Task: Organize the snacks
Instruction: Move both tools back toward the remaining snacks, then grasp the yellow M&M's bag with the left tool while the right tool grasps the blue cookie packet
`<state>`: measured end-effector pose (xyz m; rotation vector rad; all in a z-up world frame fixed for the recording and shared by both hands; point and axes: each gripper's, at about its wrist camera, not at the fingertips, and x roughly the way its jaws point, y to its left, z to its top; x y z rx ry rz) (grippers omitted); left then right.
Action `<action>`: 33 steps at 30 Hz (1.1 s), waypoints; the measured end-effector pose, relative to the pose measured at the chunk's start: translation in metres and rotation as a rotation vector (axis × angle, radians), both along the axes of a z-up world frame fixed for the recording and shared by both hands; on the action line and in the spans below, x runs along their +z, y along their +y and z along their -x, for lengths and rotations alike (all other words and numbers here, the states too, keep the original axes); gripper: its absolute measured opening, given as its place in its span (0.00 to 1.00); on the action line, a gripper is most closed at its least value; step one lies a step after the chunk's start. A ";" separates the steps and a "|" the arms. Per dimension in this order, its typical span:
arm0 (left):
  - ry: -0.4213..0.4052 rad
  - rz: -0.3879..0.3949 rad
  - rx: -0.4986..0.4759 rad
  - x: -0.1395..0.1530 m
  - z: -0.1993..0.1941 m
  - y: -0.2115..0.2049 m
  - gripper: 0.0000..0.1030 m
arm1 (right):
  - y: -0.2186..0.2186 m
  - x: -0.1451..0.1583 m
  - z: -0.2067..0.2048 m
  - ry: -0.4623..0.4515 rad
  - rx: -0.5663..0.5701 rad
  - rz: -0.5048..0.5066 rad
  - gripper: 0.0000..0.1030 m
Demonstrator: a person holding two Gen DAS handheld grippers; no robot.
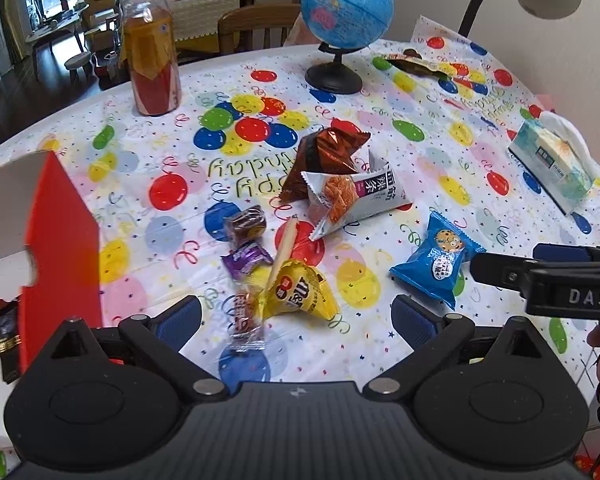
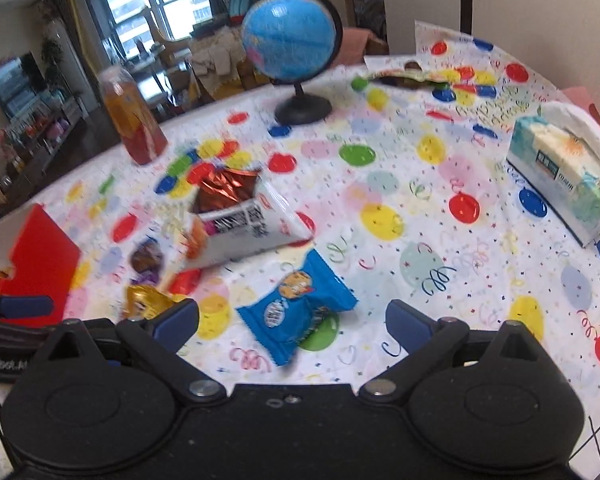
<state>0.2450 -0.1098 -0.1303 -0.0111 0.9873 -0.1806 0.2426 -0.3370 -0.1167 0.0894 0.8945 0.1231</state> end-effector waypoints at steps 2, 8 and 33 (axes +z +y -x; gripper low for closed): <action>0.010 0.003 0.011 -0.007 -0.006 -0.003 0.99 | -0.001 -0.006 -0.007 0.023 -0.015 -0.008 0.96; 0.013 -0.011 0.027 -0.022 -0.019 -0.010 0.99 | -0.002 -0.027 -0.029 0.098 -0.055 -0.040 0.91; 0.048 -0.098 0.059 -0.044 -0.034 -0.018 0.37 | 0.008 -0.042 -0.043 0.149 -0.059 -0.081 0.36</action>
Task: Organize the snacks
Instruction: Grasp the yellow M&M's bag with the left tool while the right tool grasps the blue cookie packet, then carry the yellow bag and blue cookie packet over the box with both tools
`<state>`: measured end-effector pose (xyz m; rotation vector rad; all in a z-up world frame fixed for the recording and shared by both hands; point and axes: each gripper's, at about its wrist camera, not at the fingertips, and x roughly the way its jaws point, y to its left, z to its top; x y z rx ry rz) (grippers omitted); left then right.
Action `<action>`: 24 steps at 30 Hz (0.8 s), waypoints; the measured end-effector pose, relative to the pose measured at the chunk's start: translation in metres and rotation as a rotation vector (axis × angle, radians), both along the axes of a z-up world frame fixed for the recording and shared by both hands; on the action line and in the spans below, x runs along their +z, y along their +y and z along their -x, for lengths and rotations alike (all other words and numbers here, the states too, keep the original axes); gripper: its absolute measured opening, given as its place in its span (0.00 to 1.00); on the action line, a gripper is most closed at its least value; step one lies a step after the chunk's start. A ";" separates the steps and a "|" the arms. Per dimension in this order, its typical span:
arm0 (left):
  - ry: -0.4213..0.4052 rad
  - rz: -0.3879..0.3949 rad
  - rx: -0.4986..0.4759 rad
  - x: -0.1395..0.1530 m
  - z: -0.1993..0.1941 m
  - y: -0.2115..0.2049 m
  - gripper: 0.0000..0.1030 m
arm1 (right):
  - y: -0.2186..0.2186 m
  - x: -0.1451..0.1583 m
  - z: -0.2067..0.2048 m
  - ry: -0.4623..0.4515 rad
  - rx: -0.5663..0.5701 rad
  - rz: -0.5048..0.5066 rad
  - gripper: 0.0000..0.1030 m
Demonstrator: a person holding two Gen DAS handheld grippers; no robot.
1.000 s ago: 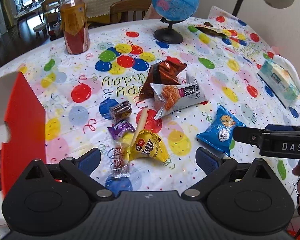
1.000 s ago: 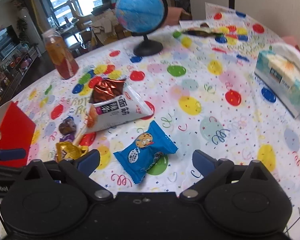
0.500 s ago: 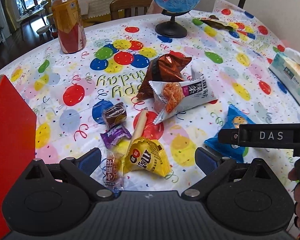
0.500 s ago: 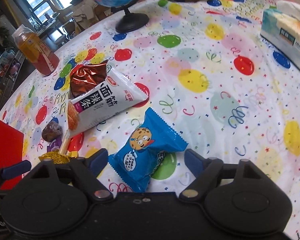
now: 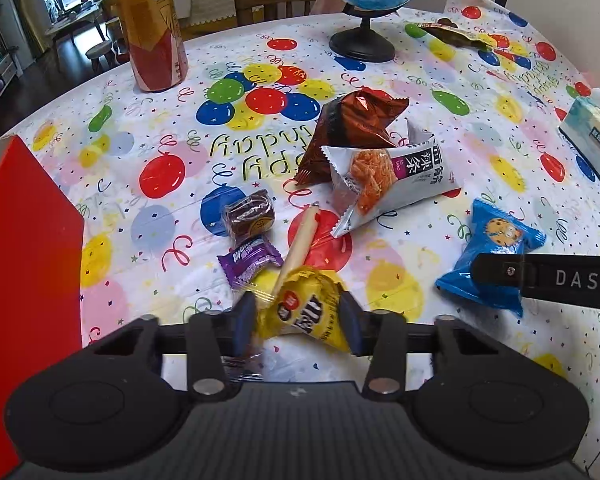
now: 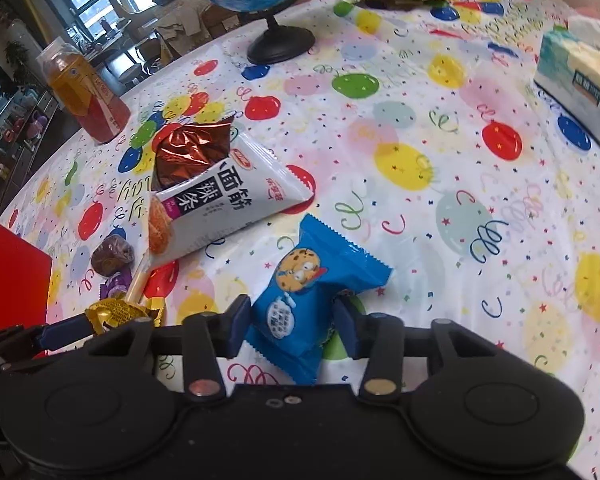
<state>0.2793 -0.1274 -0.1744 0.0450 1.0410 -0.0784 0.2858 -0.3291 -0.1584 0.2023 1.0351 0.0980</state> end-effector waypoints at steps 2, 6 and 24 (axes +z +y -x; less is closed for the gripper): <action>0.005 0.002 0.009 0.001 0.000 0.001 0.35 | 0.000 0.002 0.002 -0.010 0.004 -0.001 0.33; 0.012 0.029 0.014 0.003 0.003 0.005 0.33 | -0.001 0.005 0.006 -0.028 0.011 -0.009 0.28; 0.003 0.134 0.039 0.047 0.038 0.033 0.32 | 0.009 0.054 0.053 -0.106 0.112 -0.045 0.24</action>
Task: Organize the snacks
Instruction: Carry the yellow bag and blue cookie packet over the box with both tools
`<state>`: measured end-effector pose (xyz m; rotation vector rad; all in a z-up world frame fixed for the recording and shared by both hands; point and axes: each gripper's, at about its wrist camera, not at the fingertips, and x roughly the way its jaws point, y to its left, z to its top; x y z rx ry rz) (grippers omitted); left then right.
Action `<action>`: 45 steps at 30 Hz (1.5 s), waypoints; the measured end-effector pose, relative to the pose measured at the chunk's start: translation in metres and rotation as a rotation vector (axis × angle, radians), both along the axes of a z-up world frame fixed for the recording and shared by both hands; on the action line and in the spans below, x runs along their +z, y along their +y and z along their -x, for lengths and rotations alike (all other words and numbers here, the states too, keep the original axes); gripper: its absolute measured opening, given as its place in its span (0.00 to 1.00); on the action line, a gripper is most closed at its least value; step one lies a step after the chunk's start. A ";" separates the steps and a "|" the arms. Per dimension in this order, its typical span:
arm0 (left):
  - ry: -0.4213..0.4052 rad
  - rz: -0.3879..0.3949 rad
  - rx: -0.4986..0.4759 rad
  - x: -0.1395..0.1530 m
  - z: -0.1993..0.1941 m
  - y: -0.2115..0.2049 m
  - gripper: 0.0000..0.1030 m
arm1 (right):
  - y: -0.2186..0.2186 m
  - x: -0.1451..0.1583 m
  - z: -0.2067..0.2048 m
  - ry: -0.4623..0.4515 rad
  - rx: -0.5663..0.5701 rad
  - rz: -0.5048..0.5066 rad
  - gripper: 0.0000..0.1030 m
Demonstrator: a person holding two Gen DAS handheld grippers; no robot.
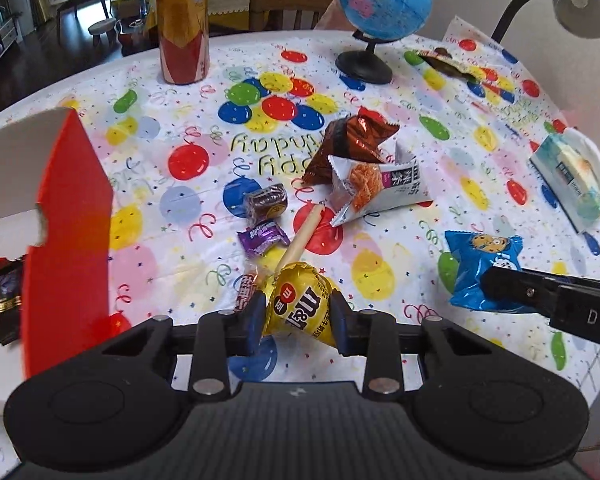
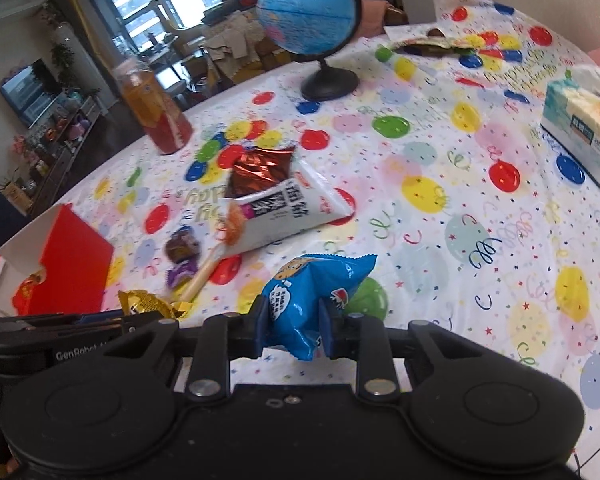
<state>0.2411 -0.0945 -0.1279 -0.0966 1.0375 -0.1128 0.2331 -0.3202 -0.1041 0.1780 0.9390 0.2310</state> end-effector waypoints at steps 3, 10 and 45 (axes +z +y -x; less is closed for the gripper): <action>-0.009 0.012 0.010 0.013 0.008 0.009 0.32 | 0.009 0.012 0.008 -0.013 0.024 -0.008 0.24; -0.037 0.032 0.043 0.042 0.027 0.038 0.32 | 0.039 0.043 0.025 -0.065 0.091 -0.023 0.24; -0.149 -0.030 0.300 0.099 0.099 0.248 0.33 | 0.242 0.077 0.053 -0.167 0.359 -0.016 0.24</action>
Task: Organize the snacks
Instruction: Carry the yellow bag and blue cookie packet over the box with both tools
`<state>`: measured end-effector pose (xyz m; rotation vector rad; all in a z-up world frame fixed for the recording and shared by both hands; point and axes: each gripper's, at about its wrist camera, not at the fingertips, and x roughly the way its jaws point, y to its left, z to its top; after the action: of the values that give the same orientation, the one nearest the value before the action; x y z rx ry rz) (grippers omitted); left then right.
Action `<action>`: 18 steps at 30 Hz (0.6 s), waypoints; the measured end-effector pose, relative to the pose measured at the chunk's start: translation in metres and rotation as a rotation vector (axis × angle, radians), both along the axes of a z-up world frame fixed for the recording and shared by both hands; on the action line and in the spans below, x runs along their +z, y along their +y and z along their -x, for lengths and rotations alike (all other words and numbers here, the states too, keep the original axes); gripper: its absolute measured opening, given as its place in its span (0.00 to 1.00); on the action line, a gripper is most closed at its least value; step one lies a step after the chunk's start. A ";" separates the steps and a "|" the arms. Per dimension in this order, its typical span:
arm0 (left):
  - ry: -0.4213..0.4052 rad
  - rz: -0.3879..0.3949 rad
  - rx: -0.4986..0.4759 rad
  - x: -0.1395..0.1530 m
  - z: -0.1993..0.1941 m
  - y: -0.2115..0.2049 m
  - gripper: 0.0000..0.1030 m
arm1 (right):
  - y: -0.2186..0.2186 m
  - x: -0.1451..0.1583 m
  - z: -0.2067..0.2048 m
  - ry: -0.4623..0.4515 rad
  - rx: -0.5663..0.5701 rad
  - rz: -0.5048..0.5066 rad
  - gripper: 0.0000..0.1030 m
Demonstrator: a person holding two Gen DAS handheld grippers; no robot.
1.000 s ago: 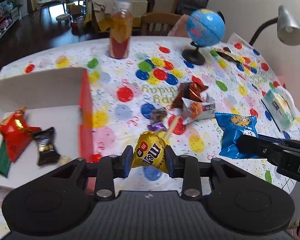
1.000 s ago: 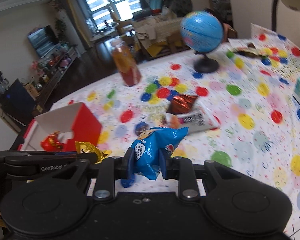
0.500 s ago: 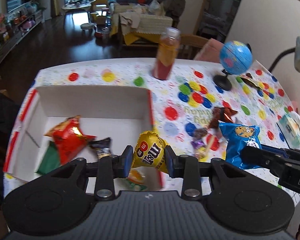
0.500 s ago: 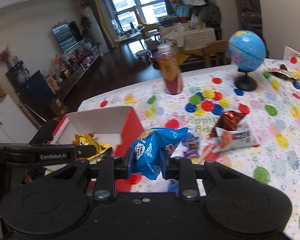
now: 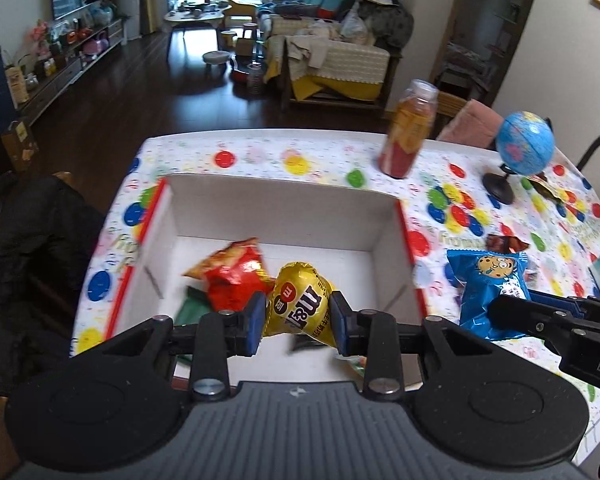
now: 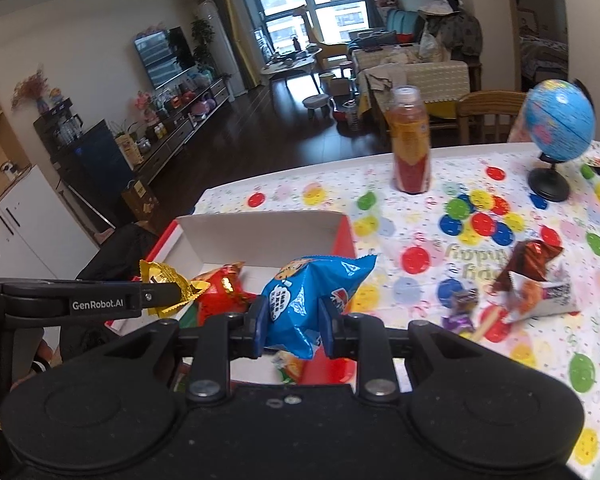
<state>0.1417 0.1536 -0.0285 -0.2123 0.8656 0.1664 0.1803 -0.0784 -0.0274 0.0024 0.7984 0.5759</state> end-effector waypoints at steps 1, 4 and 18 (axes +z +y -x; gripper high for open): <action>0.001 -0.002 0.008 -0.001 0.001 0.006 0.32 | 0.006 -0.001 0.000 0.001 0.008 0.003 0.24; 0.011 -0.012 0.032 -0.006 0.002 0.022 0.33 | 0.024 -0.007 -0.003 0.003 0.025 0.020 0.24; 0.153 -0.010 0.067 -0.063 -0.022 0.073 0.33 | 0.073 -0.059 -0.026 0.048 0.064 0.141 0.24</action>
<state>0.1638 0.2262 -0.0917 -0.2216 1.0099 0.2516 0.2064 -0.0051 -0.0861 -0.1392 0.8871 0.5809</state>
